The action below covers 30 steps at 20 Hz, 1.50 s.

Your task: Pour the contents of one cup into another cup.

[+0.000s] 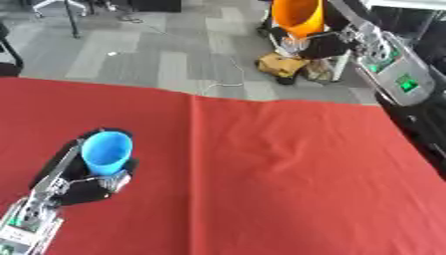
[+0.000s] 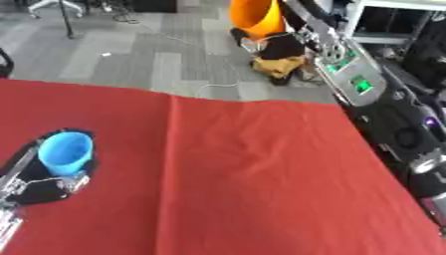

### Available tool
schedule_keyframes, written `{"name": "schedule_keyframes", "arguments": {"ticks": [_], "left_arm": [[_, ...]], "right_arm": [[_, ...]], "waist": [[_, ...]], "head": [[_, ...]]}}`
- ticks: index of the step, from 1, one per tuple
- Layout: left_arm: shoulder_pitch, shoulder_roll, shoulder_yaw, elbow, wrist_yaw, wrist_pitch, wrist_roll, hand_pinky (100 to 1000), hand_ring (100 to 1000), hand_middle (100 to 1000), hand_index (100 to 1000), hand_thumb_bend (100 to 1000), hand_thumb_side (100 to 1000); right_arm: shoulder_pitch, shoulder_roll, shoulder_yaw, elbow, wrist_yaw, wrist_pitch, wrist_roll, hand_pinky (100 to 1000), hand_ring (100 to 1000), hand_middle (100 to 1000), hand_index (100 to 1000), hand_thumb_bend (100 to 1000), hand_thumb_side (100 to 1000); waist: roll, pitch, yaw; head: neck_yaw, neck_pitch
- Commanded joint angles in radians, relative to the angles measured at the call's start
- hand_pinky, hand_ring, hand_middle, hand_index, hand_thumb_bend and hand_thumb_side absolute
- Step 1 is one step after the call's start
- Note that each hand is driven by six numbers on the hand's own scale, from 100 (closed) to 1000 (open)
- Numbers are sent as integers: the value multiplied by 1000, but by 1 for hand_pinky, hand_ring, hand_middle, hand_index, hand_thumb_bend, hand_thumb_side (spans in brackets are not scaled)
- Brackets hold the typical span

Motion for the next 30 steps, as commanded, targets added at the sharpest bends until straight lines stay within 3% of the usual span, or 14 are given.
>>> {"name": "schedule_keyframes", "arguments": {"ticks": [1, 2, 3, 8, 17, 30], "left_arm": [[-26, -6, -4, 6, -18, -12, -11, 477, 535, 546, 716, 216, 100], [-29, -9, -6, 12, -24, -15, -13, 477, 535, 546, 716, 217, 100], [-31, -12, -7, 18, -29, -18, -16, 477, 535, 546, 716, 217, 100], [-44, -27, -14, 38, -53, -38, -28, 480, 537, 545, 716, 228, 100], [-73, -51, -48, 37, -73, -70, -68, 485, 537, 543, 715, 240, 100], [-87, -72, -57, 52, -41, -69, -97, 483, 533, 538, 712, 228, 100]], "right_arm": [[-47, 21, 24, -57, -16, 3, 35, 533, 373, 419, 657, 220, 100], [-57, 37, 35, -65, -26, 5, 47, 532, 372, 417, 656, 272, 100], [-66, 50, 44, -69, -31, 8, 59, 532, 372, 418, 656, 220, 100], [-102, 131, 83, -50, -32, 18, 104, 526, 367, 414, 655, 222, 100], [-121, 252, 113, 68, 18, 3, 138, 517, 360, 407, 653, 227, 100], [-113, 331, 127, 140, 155, -60, 133, 522, 368, 411, 652, 235, 100]], "waist": [[3, -19, 0], [3, -19, 0], [3, -19, 1], [5, -21, 5], [4, -22, 14], [-7, -24, 17]], "head": [[-3, -9], [-5, -8], [-6, -7], [-14, -5], [-26, -6], [-22, -7]]}}
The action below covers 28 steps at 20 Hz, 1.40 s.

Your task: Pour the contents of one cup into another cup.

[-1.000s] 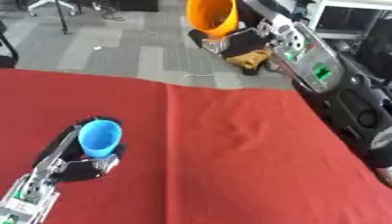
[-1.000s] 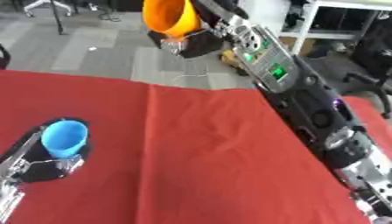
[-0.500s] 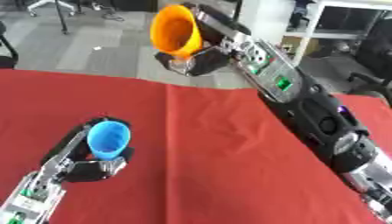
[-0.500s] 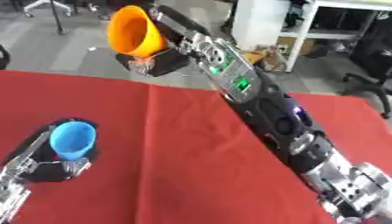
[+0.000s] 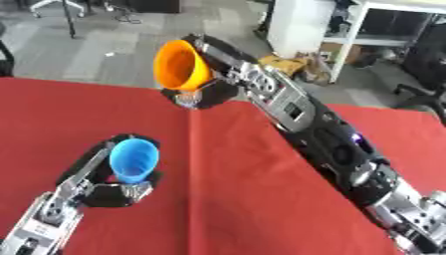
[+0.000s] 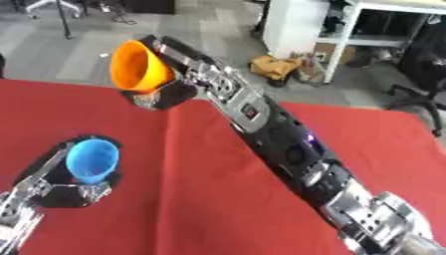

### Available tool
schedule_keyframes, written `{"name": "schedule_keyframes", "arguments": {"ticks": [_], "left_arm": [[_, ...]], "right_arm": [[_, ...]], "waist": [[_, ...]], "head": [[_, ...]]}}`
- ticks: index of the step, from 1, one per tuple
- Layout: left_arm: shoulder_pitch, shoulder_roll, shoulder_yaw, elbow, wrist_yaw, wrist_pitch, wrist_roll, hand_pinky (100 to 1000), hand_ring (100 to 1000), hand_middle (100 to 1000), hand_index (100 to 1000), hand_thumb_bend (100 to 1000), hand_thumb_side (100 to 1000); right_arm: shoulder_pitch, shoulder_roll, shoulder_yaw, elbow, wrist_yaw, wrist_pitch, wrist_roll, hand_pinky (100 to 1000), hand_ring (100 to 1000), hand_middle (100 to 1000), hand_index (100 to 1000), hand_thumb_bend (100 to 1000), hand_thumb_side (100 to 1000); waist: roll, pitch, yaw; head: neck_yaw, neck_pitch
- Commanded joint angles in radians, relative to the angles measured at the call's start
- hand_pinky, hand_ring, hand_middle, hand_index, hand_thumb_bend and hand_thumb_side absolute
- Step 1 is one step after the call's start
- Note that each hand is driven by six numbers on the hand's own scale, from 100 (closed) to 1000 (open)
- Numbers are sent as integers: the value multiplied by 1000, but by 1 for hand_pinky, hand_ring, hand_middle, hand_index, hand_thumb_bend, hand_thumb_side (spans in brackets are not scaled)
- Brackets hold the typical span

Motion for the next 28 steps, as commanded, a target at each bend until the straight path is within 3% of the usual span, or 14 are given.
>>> {"name": "schedule_keyframes", "arguments": {"ticks": [1, 28], "left_arm": [[-23, -4, 4, -4, 11, 2, -4, 483, 533, 538, 712, 227, 100], [-33, -23, 22, 29, 39, 7, -7, 481, 531, 535, 711, 215, 100]], "right_arm": [[-18, -1, -2, -13, 49, -23, -7, 523, 369, 411, 652, 235, 100], [-18, 36, 18, -66, 414, -139, -75, 555, 412, 432, 637, 258, 100]], "waist": [[4, -19, -2], [-3, -23, -10]], "head": [[3, -8], [5, -8]]}}
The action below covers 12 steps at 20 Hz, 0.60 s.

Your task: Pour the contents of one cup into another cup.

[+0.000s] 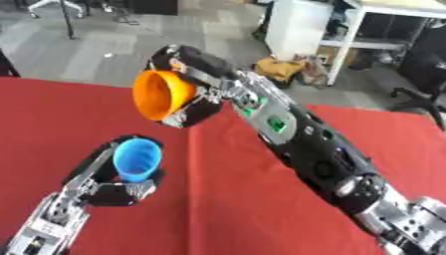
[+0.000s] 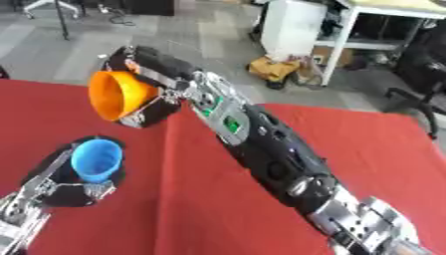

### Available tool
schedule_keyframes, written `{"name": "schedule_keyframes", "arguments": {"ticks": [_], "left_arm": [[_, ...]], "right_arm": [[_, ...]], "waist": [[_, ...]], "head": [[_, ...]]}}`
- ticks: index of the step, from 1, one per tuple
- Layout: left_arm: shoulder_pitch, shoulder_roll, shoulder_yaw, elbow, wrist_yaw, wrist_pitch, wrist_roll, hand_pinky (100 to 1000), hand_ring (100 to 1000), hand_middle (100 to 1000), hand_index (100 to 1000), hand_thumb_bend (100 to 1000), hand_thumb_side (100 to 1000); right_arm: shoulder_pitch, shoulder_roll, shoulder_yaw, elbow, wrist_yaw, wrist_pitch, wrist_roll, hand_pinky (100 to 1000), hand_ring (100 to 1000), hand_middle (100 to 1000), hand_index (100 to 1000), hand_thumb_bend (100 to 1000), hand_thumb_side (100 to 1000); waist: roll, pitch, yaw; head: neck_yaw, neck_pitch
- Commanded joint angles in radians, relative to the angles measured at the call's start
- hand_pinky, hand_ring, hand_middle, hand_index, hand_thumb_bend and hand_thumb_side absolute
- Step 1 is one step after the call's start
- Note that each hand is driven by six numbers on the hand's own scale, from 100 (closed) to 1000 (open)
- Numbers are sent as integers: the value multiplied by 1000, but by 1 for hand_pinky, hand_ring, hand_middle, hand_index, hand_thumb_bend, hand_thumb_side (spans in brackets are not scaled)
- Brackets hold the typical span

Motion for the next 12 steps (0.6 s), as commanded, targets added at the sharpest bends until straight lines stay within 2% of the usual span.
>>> {"name": "schedule_keyframes", "arguments": {"ticks": [1, 12], "left_arm": [[-24, -6, 11, -8, 7, 3, -1, 481, 531, 535, 711, 216, 100], [-25, -10, 17, -5, 7, 5, 3, 482, 532, 535, 711, 213, 100]], "right_arm": [[-19, -12, -6, -21, 41, -14, -11, 558, 415, 434, 637, 258, 100], [-23, -13, 1, -44, 133, -53, -35, 577, 436, 448, 635, 261, 100]], "waist": [[4, -19, -3], [4, -18, -7]], "head": [[3, -7], [7, -7]]}}
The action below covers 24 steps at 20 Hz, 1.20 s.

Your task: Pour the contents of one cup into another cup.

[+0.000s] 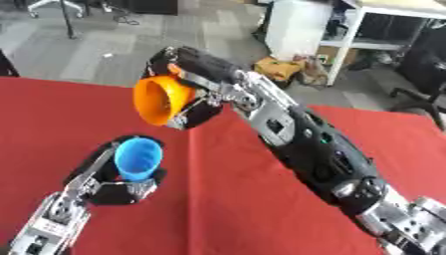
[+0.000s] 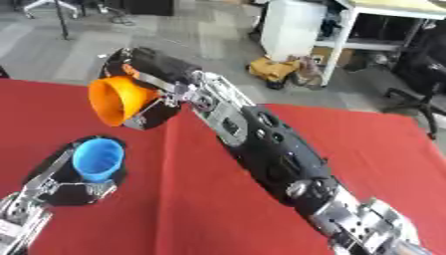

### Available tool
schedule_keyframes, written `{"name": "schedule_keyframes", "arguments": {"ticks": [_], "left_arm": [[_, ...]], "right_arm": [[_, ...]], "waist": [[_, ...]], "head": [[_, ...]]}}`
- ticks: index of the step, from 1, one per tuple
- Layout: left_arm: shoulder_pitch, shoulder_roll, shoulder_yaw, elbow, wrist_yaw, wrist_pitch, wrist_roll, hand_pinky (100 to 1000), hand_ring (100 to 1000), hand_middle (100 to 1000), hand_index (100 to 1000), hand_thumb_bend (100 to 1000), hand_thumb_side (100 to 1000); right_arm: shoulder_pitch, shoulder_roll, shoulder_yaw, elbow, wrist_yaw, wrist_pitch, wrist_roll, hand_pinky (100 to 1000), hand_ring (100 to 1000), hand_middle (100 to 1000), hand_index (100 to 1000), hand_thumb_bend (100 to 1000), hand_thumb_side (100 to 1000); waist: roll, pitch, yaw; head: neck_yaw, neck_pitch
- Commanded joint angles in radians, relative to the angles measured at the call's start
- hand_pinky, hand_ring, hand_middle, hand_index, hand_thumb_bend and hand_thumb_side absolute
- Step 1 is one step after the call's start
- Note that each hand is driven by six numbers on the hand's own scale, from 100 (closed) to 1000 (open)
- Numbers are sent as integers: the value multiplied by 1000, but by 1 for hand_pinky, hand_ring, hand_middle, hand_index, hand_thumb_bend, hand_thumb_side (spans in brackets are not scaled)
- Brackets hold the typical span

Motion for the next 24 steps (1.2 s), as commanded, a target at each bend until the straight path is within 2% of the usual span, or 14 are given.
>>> {"name": "schedule_keyframes", "arguments": {"ticks": [1, 14, 24], "left_arm": [[-25, -2, 13, -10, 7, 3, 3, 482, 532, 535, 711, 213, 100], [-28, -5, 11, -7, 11, 3, -4, 483, 533, 536, 712, 213, 100], [-30, -2, -5, -14, 48, -20, -87, 486, 533, 532, 712, 214, 100]], "right_arm": [[-24, -14, -4, -38, 39, -18, -5, 580, 440, 451, 635, 261, 100], [-24, -13, 3, -56, 144, -52, -31, 593, 472, 458, 635, 263, 100], [-21, -10, 4, -32, 190, -67, -43, 598, 481, 465, 635, 263, 100]], "waist": [[6, -18, -3], [5, -19, -5], [1, -20, -3]], "head": [[2, -7], [3, -6], [4, -4]]}}
